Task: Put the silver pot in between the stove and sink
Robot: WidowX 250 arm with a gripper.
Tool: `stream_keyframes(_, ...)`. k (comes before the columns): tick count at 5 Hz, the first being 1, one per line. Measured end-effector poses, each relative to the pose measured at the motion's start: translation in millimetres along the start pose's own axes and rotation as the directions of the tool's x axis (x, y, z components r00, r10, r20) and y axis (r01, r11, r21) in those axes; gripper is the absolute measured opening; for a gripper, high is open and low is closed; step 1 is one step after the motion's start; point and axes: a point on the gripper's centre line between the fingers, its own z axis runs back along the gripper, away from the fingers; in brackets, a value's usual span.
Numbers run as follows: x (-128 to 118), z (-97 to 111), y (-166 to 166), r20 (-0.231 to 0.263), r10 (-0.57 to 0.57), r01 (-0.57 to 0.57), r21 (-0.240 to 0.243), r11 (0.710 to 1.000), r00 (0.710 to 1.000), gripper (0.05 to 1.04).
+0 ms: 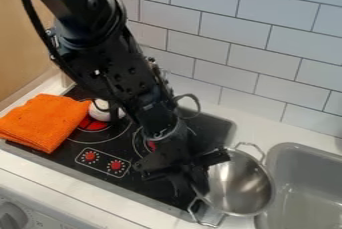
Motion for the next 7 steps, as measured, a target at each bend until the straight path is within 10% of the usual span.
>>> stream_keyframes(3, 3, 6, -5, 0.013, -0.020, 0.020, -0.012, 1.000, 1.000, 0.916)
stream_keyframes(7, 25, 63, 4, 0.200, 0.021, -0.036, 0.073, 0.997, 0.979, 0.999)
